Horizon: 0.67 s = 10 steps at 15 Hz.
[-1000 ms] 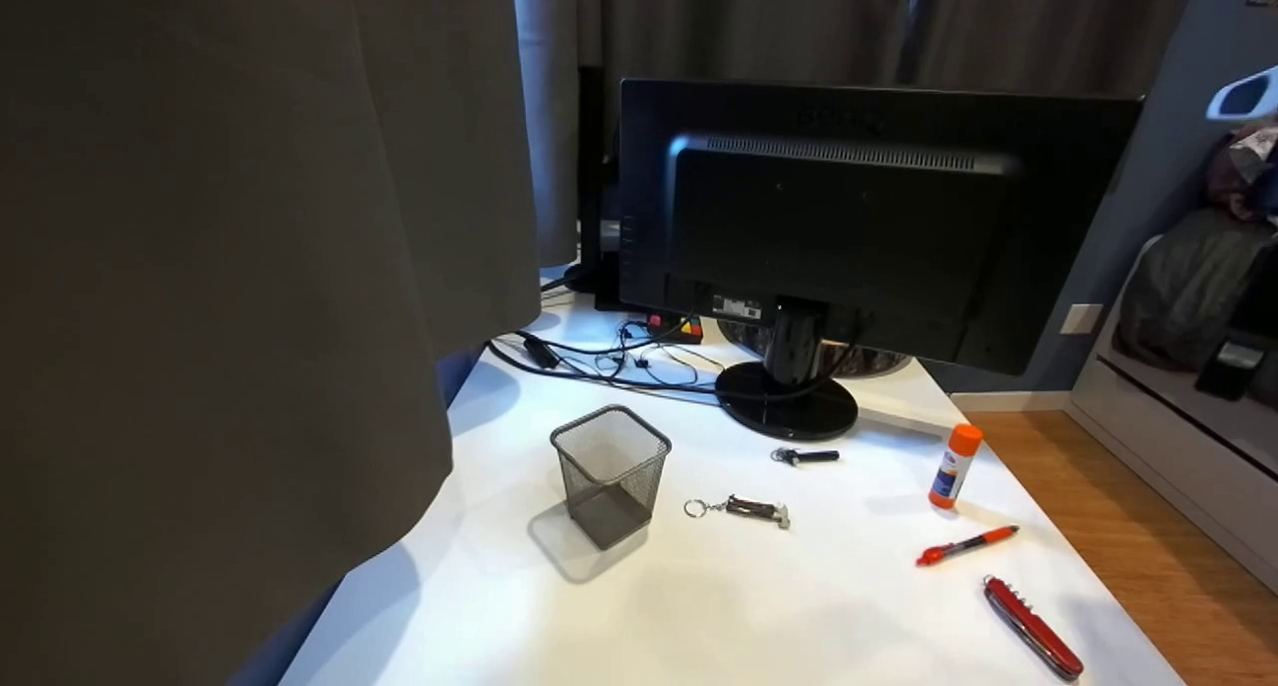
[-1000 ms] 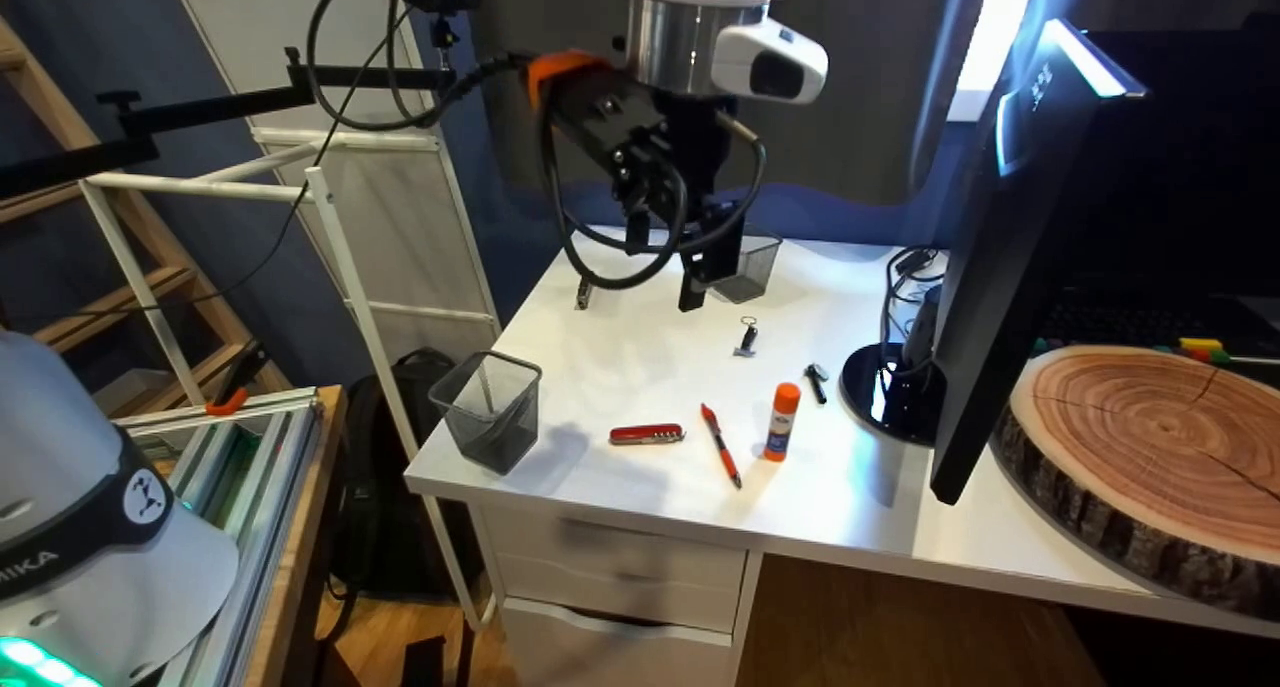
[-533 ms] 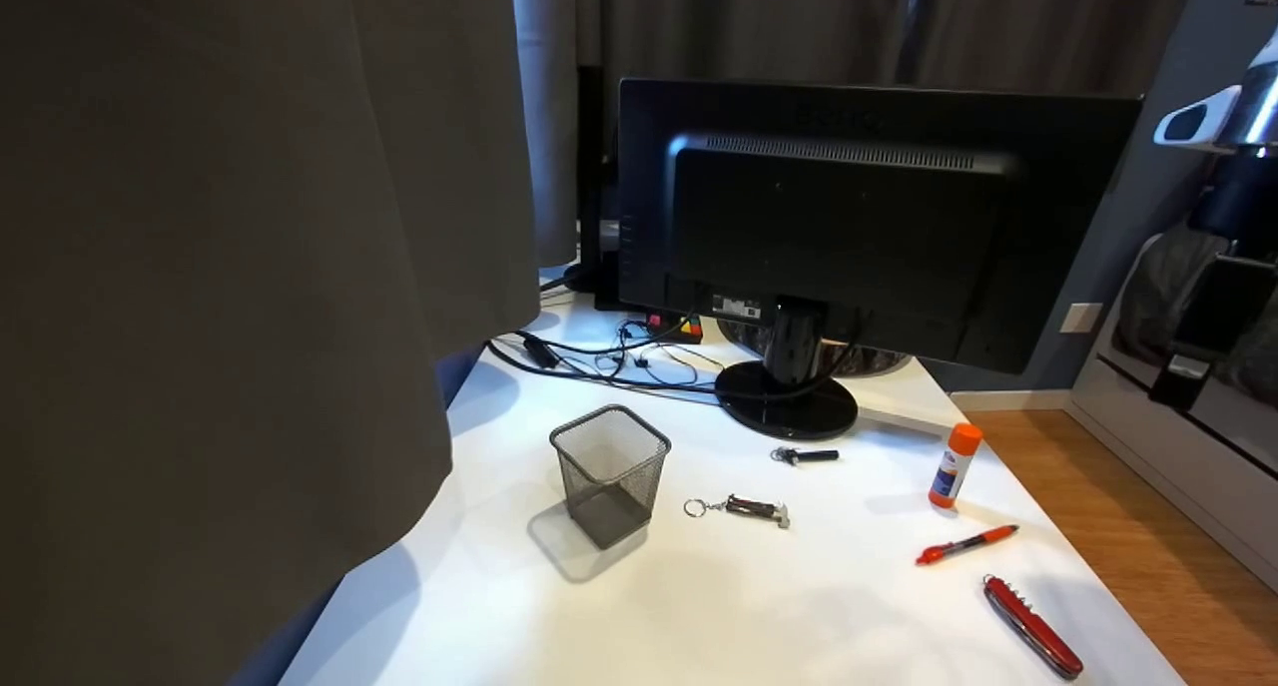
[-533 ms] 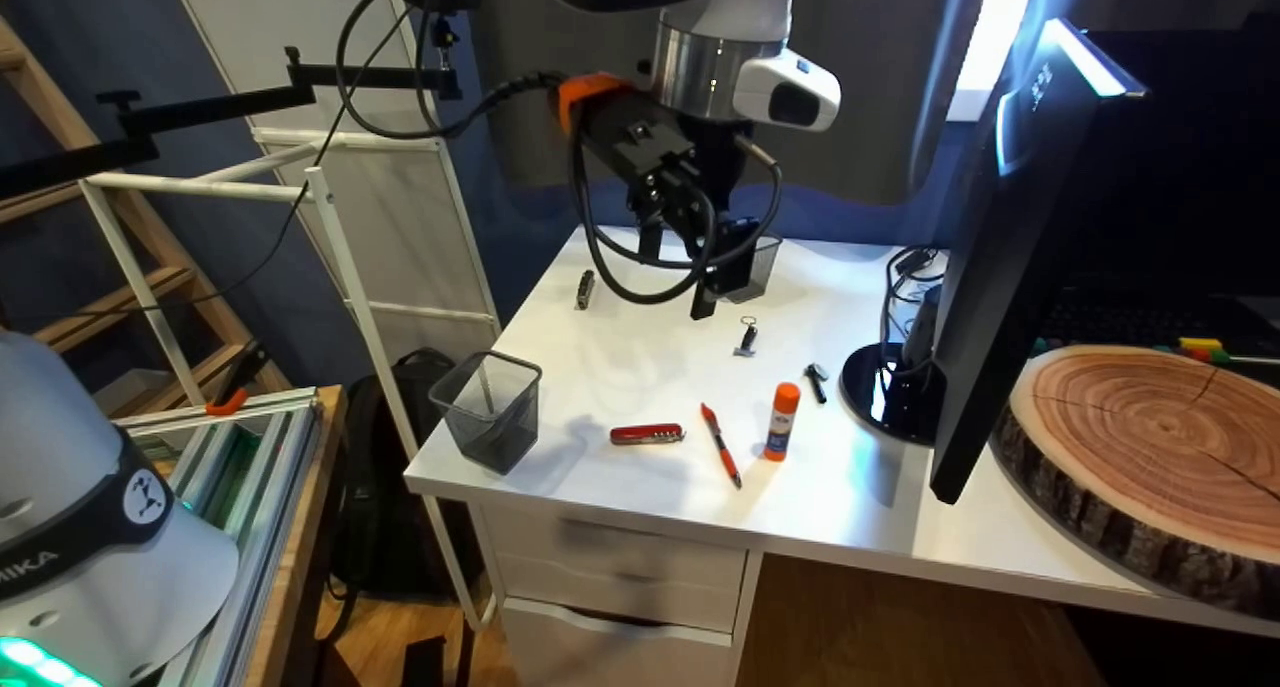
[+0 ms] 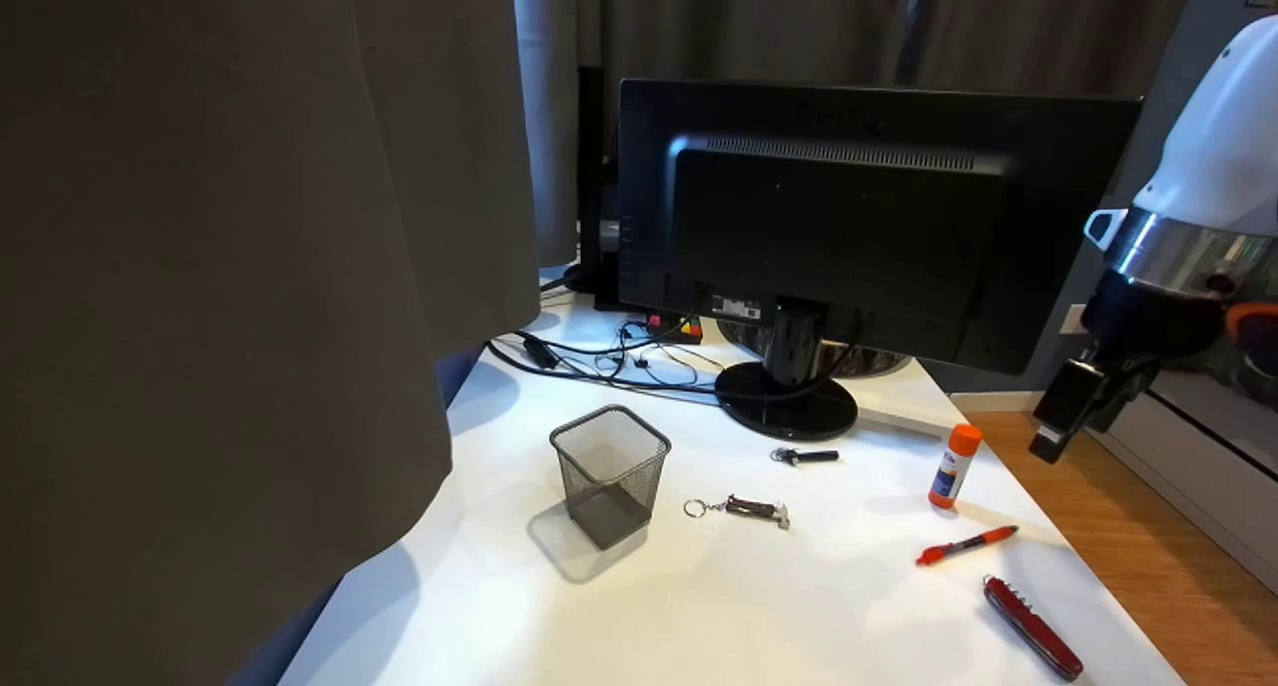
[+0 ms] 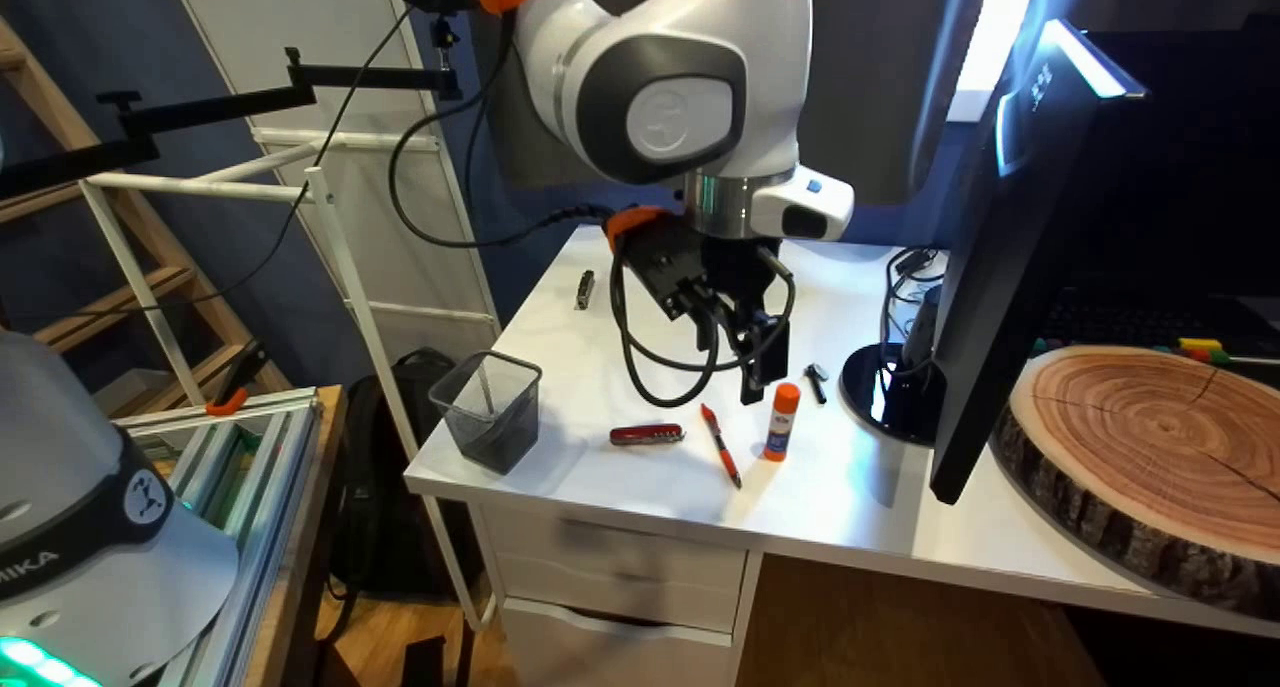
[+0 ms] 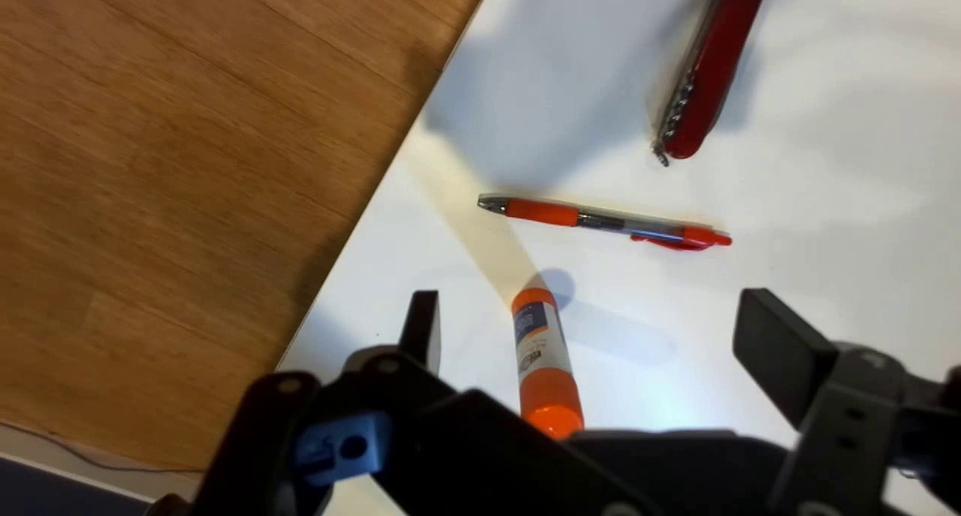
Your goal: Put the glue stick in the basket
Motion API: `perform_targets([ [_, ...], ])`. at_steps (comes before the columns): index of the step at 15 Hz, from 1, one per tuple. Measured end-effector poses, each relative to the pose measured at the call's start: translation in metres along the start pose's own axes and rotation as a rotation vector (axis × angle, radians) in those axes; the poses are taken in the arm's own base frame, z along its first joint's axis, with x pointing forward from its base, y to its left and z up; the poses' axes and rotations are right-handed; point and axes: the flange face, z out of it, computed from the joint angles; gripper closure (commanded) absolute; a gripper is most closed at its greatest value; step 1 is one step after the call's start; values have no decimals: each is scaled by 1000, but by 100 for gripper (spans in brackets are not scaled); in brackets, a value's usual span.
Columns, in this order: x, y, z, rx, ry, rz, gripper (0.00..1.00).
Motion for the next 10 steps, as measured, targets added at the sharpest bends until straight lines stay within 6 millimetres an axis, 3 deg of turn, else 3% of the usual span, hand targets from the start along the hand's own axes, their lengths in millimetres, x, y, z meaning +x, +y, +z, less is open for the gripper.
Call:
perform_targets([
  [3, 12, 5, 21, -6, 13, 49, 0],
  [7, 31, 56, 28, 17, 79, 134, 0],
  [10, 42, 69, 37, 77, 110, 156, 0],
])
